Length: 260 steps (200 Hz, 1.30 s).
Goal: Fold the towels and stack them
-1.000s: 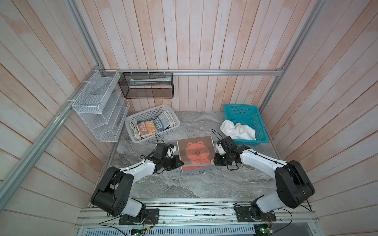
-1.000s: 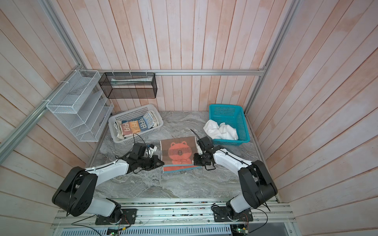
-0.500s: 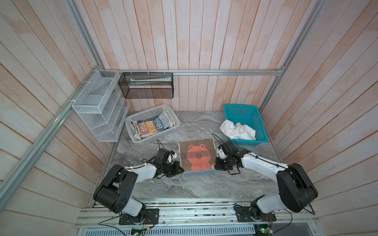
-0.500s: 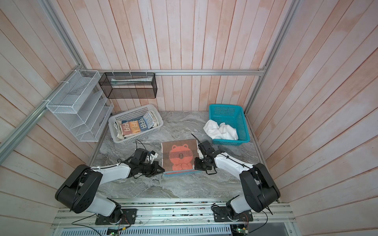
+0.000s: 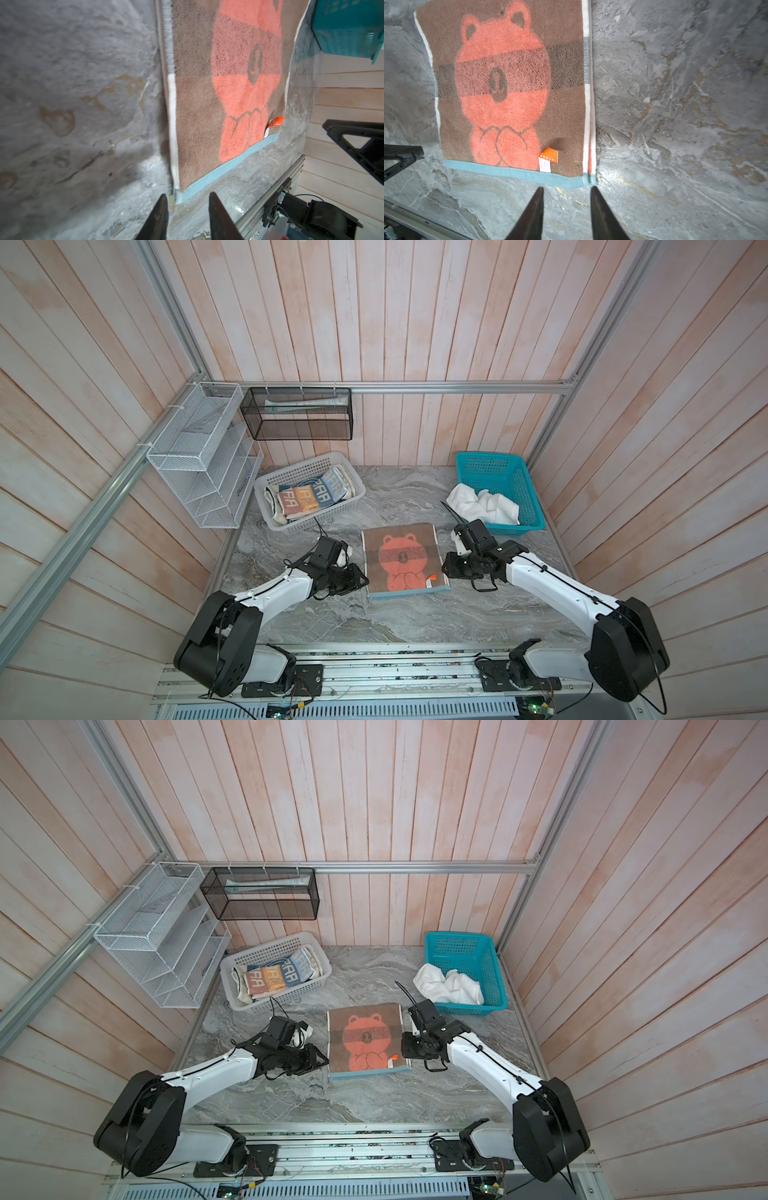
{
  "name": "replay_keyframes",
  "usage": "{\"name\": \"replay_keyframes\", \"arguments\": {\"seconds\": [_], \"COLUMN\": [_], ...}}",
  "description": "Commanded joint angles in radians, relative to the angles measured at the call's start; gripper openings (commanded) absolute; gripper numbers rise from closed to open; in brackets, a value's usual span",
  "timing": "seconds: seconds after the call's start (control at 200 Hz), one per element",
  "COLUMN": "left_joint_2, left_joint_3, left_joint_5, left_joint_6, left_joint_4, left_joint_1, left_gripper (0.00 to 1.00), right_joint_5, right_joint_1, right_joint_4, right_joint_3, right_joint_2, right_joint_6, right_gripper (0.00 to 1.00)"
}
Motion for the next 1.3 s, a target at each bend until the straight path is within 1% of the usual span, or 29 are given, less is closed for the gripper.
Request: {"name": "replay_keyframes", "arguments": {"seconds": [0.0, 0.07, 0.18, 0.29, 0.395, 0.465, 0.505, 0.53, 0.605, 0.69, 0.745, 0.79, 0.875, 0.98, 1.055, 1.085, 1.295], "left_joint_2": [0.089, 0.157, 0.233, 0.237, 0.184, 0.136, 0.110, 0.093, 0.060, 0.059, 0.087, 0.122, 0.201, 0.302, 0.363, 0.383, 0.465], "left_joint_3": [0.074, 0.101, 0.121, 0.093, 0.033, 0.021, 0.034, 0.049, 0.099, 0.148, 0.184, 0.206, 0.252, 0.321, 0.368, 0.382, 0.427], "left_joint_5": [-0.016, -0.012, -0.009, -0.017, -0.006, -0.008, -0.026, -0.041, -0.082, -0.092, -0.117, -0.137, -0.111, -0.099, -0.098, -0.100, -0.098], "left_joint_6": [0.014, 0.003, -0.007, -0.020, -0.035, -0.018, 0.003, 0.018, 0.062, 0.102, 0.125, 0.129, 0.118, 0.107, 0.100, 0.097, 0.067], "left_joint_4": [0.039, 0.067, 0.080, 0.062, 0.027, -0.032, -0.081, -0.113, -0.174, -0.176, -0.160, -0.126, -0.035, 0.028, 0.045, 0.053, 0.105], "left_joint_1": [-0.059, -0.092, -0.137, -0.175, -0.183, -0.182, -0.182, -0.179, -0.143, -0.061, -0.015, 0.022, 0.073, 0.089, 0.092, 0.092, 0.106], "left_gripper": [0.34, 0.31, 0.29, 0.29, 0.29, 0.29, 0.30, 0.31, 0.37, 0.43, 0.47, 0.48, 0.48, 0.48, 0.47, 0.47, 0.47], "right_joint_5": [-0.061, -0.073, -0.078, -0.083, -0.117, -0.124, -0.122, -0.114, -0.053, 0.043, 0.071, 0.079, 0.103, 0.112, 0.154, 0.160, 0.104], "right_joint_1": [0.003, 0.014, 0.020, 0.037, 0.069, 0.083, 0.083, 0.083, 0.080, 0.058, 0.028, 0.002, -0.040, -0.074, -0.087, -0.092, -0.110], "right_joint_4": [0.049, 0.086, 0.142, 0.158, 0.175, 0.165, 0.146, 0.133, 0.081, 0.059, 0.081, 0.105, 0.140, 0.144, 0.146, 0.151, 0.185], "right_joint_3": [0.011, -0.002, -0.060, -0.144, -0.234, -0.264, -0.258, -0.244, -0.169, -0.074, -0.022, 0.022, 0.094, 0.199, 0.251, 0.264, 0.341], "right_joint_2": [0.097, 0.156, 0.198, 0.174, 0.106, 0.055, 0.027, 0.012, -0.012, 0.003, 0.037, 0.079, 0.181, 0.319, 0.392, 0.414, 0.514], "right_joint_6": [-0.029, -0.056, -0.077, -0.052, 0.005, 0.037, 0.041, 0.039, 0.016, -0.030, -0.072, -0.110, -0.166, -0.211, -0.212, -0.211, -0.237], "right_gripper": [0.29, 0.21, 0.12, 0.09, 0.09, 0.11, 0.15, 0.19, 0.30, 0.36, 0.38, 0.38, 0.39, 0.41, 0.47, 0.48, 0.50]}}
